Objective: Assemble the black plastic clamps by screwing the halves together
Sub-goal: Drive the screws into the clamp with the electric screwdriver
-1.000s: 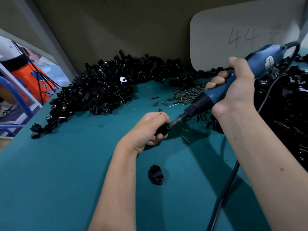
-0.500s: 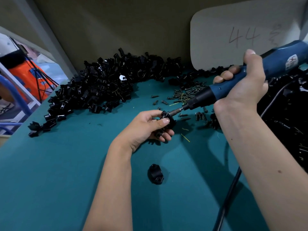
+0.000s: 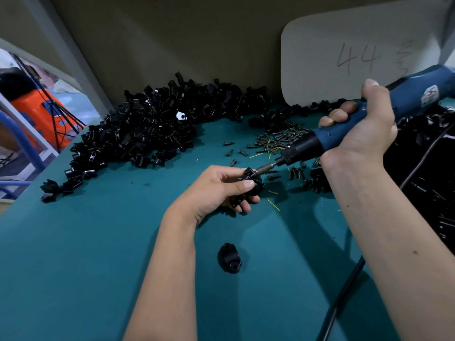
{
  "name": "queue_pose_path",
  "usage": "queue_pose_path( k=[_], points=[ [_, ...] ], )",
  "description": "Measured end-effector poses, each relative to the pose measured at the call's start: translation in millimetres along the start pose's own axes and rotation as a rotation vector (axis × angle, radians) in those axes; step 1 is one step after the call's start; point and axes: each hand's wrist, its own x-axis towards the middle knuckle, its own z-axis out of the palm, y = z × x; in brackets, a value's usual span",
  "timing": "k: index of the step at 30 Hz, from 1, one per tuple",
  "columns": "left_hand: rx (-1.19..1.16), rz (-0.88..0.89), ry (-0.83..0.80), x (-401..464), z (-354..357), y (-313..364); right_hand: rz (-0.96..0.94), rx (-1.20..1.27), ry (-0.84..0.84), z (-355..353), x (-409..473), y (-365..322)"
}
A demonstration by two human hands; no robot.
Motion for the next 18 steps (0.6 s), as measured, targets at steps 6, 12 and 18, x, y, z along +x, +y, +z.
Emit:
queue_pose_path(
  k=[6,12,18],
  points=[
    [0.138,0.08,0.054,5,1,-4,0.031,0.003,0.033,-3,3,1],
    [0.178,0.164,0.183,12,9,-7,0.084,0.098,0.007,-2,5,-1],
    [0.286,0.18,0.233,15,16,-10,0.119,0.121,-0.006,-1,4,0]
  ],
)
